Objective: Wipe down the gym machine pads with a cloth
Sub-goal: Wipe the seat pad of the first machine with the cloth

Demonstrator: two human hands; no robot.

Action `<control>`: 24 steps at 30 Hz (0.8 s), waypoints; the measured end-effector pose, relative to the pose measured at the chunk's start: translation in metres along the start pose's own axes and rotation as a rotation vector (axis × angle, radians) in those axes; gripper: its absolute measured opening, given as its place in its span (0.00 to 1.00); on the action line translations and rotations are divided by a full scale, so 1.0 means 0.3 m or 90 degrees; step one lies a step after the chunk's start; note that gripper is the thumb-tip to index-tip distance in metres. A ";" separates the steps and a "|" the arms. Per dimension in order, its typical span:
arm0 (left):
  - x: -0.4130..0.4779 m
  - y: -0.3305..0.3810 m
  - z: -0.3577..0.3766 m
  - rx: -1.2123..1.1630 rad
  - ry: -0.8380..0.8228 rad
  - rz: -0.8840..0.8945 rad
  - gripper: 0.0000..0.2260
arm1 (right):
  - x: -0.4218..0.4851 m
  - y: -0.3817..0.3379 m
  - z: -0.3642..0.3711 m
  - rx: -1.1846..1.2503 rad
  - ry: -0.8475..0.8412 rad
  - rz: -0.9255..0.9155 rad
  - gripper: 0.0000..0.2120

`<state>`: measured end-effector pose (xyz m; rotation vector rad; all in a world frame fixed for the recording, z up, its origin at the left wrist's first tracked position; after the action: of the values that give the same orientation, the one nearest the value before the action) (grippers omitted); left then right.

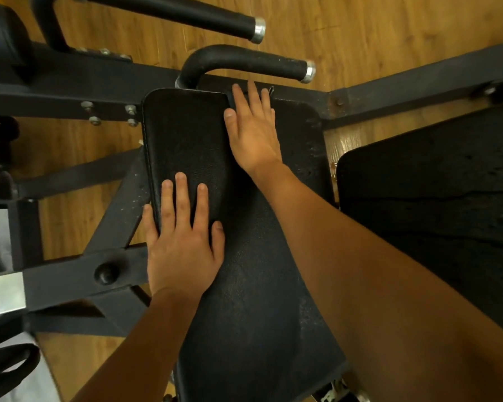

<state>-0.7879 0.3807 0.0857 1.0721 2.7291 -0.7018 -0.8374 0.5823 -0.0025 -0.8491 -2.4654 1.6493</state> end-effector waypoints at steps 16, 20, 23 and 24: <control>0.001 0.001 0.000 0.010 -0.005 0.002 0.29 | 0.001 0.038 -0.010 -0.019 0.006 0.007 0.26; 0.001 0.001 0.000 0.002 -0.004 -0.001 0.29 | -0.089 0.050 0.007 -0.003 0.014 0.008 0.26; 0.001 0.001 0.000 -0.001 -0.003 -0.001 0.29 | -0.133 0.072 0.020 -0.012 0.001 0.003 0.26; 0.001 0.002 0.001 -0.001 -0.003 0.000 0.29 | -0.124 0.076 0.017 -0.014 -0.004 0.002 0.26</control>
<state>-0.7876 0.3811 0.0852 1.0686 2.7259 -0.7008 -0.7984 0.5670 -0.0152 -0.8508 -2.4930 1.6313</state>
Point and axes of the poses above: each hand's wrist, its own x-axis towards the middle knuckle, its own z-axis out of the palm, y = z × x, the point moved 2 cm from there along x, towards the middle knuckle, and after that the axes turned 7 degrees about -y, right-handed, at the moved point
